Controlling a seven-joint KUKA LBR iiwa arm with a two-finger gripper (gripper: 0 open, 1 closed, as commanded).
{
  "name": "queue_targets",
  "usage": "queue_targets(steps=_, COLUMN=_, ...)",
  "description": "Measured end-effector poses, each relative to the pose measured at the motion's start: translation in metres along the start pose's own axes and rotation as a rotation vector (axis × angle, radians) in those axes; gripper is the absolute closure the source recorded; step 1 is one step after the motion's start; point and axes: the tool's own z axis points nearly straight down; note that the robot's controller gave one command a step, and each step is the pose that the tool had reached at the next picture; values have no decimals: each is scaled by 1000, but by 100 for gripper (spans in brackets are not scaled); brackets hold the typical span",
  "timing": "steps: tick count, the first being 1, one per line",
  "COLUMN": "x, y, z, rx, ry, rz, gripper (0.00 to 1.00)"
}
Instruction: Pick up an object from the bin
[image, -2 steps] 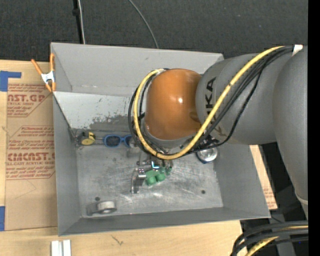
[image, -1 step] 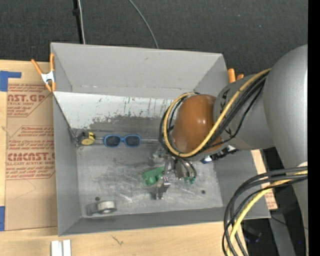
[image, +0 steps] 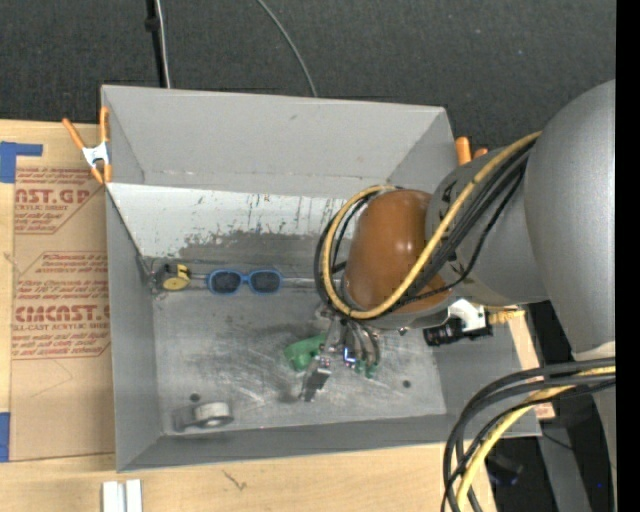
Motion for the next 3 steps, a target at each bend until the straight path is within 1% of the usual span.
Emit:
queue_targets(steps=1, x=1, y=-15, z=1, rx=2, ry=1, rz=107, gripper=0)
queue_targets(steps=2, x=12, y=4, z=27, rx=1, ry=-16, rz=128, gripper=0)
queue_targets(steps=3, x=6, y=-12, z=27, rx=-5, ry=-10, rz=142, gripper=0)
